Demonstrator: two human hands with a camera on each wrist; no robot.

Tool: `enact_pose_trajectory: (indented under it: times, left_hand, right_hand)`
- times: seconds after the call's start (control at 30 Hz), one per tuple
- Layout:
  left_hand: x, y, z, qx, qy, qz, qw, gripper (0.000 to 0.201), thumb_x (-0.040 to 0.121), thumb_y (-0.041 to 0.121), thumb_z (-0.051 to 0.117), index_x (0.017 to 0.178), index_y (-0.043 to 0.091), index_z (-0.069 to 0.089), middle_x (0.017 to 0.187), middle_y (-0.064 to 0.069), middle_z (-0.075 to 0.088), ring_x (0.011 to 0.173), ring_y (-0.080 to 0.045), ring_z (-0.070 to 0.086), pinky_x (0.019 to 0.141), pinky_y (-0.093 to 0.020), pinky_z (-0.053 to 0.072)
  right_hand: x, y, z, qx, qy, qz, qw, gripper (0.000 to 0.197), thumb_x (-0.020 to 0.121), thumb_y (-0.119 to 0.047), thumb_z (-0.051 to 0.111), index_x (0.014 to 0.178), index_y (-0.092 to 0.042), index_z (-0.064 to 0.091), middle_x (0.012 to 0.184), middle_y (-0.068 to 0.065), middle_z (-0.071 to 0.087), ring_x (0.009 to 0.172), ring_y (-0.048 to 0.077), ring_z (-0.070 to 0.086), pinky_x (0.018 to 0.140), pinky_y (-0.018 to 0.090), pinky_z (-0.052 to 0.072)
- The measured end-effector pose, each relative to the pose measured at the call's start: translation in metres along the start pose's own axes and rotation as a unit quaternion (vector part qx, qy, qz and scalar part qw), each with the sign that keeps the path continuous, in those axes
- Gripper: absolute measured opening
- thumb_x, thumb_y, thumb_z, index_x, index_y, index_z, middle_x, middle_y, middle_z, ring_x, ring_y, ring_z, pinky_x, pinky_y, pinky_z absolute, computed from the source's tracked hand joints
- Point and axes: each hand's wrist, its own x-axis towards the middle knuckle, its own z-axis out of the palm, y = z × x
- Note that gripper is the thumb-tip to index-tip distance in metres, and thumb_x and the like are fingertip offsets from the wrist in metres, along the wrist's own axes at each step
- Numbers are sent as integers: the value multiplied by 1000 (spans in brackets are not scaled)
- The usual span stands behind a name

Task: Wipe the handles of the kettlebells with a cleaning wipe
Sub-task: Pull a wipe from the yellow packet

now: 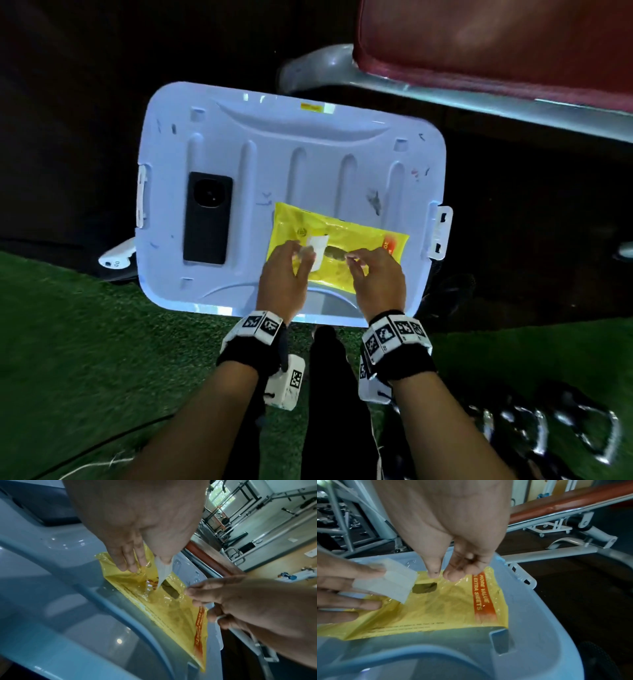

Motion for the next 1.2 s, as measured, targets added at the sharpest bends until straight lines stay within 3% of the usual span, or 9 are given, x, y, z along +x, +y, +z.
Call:
enact_pose_trajectory:
  times: [0.13,0.33,0.53,0.73,0.83,0.97,1.03,1.1,1.2]
  left_hand:
    - [-2,-11,1,-70,-40,-20,997,25,103,40,55,98,15,52,104,-8,73,108,-24,70,89,-49,55]
    - [2,-11,-1,-34,-63,-9,997,28,103,47,51,99,20,52,110,-8,75,109,-22,70,88,-42,56]
    - [3,-6,-4,-12,-99,-15,995,31,105,44,49,104,13,52,110,-11,73,110,-31,67,91,-47,54]
    - [6,-1,-5,9,-98,-21,995,30,104,44,50,109,14,54,112,-11,72,110,-31,66,88,-42,53]
    - [8,-2,-4,-2,-87,-34,996,29,104,43,51,107,14,55,111,-8,73,106,-27,68,87,-40,54]
    - [9,0,-1,-17,-69,-47,996,27,103,40,54,103,13,57,105,-7,73,103,-24,69,83,-33,52]
    - [8,2,1,-19,-62,-50,997,27,103,39,55,103,13,58,106,-9,74,105,-25,69,87,-36,54]
    - [6,5,3,-22,-57,-53,997,26,103,38,56,104,12,59,112,-11,74,109,-26,69,92,-40,54]
    - [3,10,5,-5,-56,-47,997,24,102,38,57,103,14,61,115,-12,74,112,-26,68,93,-39,53]
  right_hand:
    - [11,-4,23,-48,16,20,998,17,95,-36,63,106,-32,76,102,4,64,98,26,64,79,38,49]
    - [21,-9,35,-49,19,87,995,26,84,-56,68,100,-38,78,106,-2,70,100,26,66,76,32,45]
    - [23,-18,40,15,7,78,997,15,84,-39,70,88,-29,81,92,3,75,86,29,69,66,29,46]
    - [22,-7,33,160,-3,65,985,6,83,-24,78,85,-19,80,95,3,76,85,17,72,86,36,56]
    - [15,1,21,281,-13,94,955,7,87,-17,75,83,-22,73,89,3,76,79,18,73,75,37,57]
    - [-2,8,-7,586,-37,168,792,10,102,-12,55,92,-13,57,84,8,74,74,23,73,60,29,54]
    - [-10,14,-19,638,-2,181,749,10,104,-13,49,96,-11,54,84,13,70,70,24,72,59,28,56]
    - [-15,23,-28,636,62,186,746,13,105,-13,47,94,-13,54,75,9,68,61,20,69,55,27,56]
    - [-13,40,-34,560,153,189,792,13,103,-12,52,91,-16,55,72,6,66,53,15,63,52,27,53]
